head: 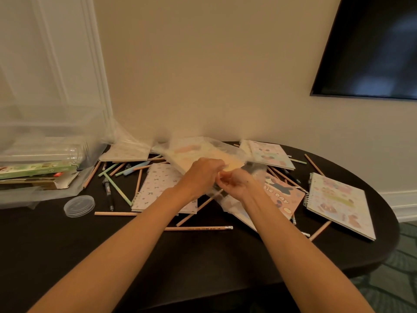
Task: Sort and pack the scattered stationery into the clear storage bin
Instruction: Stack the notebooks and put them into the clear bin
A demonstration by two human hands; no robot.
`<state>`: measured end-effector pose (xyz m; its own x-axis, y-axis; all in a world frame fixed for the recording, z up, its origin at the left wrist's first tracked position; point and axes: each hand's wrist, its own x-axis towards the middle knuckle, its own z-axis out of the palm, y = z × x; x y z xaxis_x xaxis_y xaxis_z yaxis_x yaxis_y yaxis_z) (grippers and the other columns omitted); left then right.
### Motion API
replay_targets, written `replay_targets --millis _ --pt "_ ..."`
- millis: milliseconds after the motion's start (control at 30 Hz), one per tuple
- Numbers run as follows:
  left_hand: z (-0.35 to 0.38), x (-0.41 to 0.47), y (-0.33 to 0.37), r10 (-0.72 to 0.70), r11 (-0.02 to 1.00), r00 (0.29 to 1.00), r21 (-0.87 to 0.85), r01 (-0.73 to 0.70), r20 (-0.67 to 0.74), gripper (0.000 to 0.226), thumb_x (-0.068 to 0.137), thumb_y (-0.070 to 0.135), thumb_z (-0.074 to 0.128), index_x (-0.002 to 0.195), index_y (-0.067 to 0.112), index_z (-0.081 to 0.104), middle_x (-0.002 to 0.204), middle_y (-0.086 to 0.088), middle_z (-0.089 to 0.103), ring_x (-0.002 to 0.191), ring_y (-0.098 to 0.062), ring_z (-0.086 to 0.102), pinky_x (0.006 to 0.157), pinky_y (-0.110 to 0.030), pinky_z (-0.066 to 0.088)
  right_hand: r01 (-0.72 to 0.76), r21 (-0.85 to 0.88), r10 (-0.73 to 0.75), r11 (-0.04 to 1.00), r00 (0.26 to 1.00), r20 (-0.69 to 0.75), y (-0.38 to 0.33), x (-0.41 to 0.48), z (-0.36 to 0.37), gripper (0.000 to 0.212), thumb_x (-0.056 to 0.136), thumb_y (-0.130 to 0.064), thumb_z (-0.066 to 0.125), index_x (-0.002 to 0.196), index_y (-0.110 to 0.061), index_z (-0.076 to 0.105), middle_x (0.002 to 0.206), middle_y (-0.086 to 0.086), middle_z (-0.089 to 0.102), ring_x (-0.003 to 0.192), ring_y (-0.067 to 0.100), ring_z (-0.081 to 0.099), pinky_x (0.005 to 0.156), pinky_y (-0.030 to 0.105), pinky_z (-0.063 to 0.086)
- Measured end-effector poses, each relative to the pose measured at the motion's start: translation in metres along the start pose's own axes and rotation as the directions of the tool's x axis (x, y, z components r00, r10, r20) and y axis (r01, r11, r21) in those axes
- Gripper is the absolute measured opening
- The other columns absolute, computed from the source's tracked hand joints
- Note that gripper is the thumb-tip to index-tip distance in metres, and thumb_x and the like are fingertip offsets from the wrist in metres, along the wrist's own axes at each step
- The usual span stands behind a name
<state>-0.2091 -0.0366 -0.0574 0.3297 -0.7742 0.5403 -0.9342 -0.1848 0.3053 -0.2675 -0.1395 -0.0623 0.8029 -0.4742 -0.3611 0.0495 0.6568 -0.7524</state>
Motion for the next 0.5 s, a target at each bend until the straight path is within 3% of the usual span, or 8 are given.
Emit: replay_targets --millis 67,200,267,333,400,467,500 --pt "-0.007 -0.003 0.005 0.053 0.996 0.999 -0.074 -0.052 0.014 0.023 0.091 -0.006 0.048 0.1 -0.005 0.069 0.089 -0.021 0.069 0.08 -0.032 0.063 0.075 -0.042 0.048 0.019 -0.016 -0.019 1.0 1.0 0.009 0.002 -0.001 0.003 0.031 0.093 0.015 0.028 0.077 -0.002 0.049 0.074 0.012 0.046 0.065 0.018 0.045 0.041 0.016 0.049" --pt "-0.02 -0.013 0.0 0.025 0.981 0.999 -0.194 -0.018 0.036 0.023 0.091 -0.002 0.051 0.104 -0.002 0.07 0.097 -0.015 0.071 0.088 -0.026 0.064 0.078 -0.031 0.046 -0.003 0.123 -0.001 0.992 1.0 0.031 0.009 0.0 0.005 0.029 0.094 0.015 0.029 0.08 0.0 0.05 0.081 0.016 0.048 0.069 0.02 0.047 0.041 0.017 0.049" --pt "-0.025 -0.017 -0.003 -0.099 0.952 0.994 -0.286 0.11 0.052 0.021 0.091 0.004 0.053 0.101 0.003 0.072 0.102 0.0 0.068 0.094 -0.012 0.059 0.081 -0.019 0.044 -0.014 0.187 0.008 0.982 0.999 0.034 0.015 0.002 0.005 0.025 0.095 0.012 0.032 0.083 0.001 0.051 0.084 0.017 0.05 0.07 0.021 0.049 0.04 0.019 0.05" --pt "-0.032 -0.016 -0.007 -0.31 0.864 0.949 -0.432 0.257 -0.055 0.023 0.09 0.006 0.054 0.102 0.016 0.07 0.113 0.01 0.057 0.106 -0.002 0.048 0.085 -0.011 0.037 -0.015 0.199 0.013 0.98 1.0 0.014 0.02 0.002 0.005 0.021 0.094 0.012 0.035 0.084 0.0 0.05 0.086 0.016 0.05 0.072 0.023 0.05 0.04 0.021 0.051" --pt "-0.033 -0.012 -0.019 -0.603 0.694 0.781 -0.591 0.412 -0.163 0.029 0.09 0.007 0.051 0.112 0.024 0.058 0.12 0.005 0.049 0.111 -0.009 0.046 0.082 -0.02 0.039 -0.012 0.188 0.011 0.982 1.0 0.006 0.026 -0.001 0.007 0.021 0.093 0.014 0.036 0.085 -0.001 0.049 0.086 0.017 0.05 0.073 0.023 0.05 0.042 0.021 0.053" --pt "-0.034 -0.009 -0.032 -0.823 0.356 0.565 -0.73 0.583 0.05 0.04 0.093 0.012 0.048 0.132 0.013 0.04 0.125 -0.005 0.048 0.109 -0.021 0.05 0.071 -0.03 0.044 -0.029 0.178 0.025 0.984 0.999 0.029 0.033 -0.004 0.011 0.021 0.092 0.015 0.035 0.09 0.0 0.049 0.088 0.017 0.05 0.074 0.023 0.05 0.043 0.021 0.053" --pt "-0.031 -0.009 -0.037 -0.828 0.229 0.525 -0.738 0.634 0.194 0.045 0.093 0.012 0.049 0.136 0.008 0.036 0.125 -0.009 0.05 0.103 -0.023 0.052 0.064 -0.029 0.046 -0.041 0.172 0.035 0.984 0.999 0.036 0.037 -0.005 0.014 0.021 0.092 0.015 0.035 0.092 -0.001 0.049 0.089 0.017 0.05 0.075 0.023 0.05 0.043 0.021 0.053"
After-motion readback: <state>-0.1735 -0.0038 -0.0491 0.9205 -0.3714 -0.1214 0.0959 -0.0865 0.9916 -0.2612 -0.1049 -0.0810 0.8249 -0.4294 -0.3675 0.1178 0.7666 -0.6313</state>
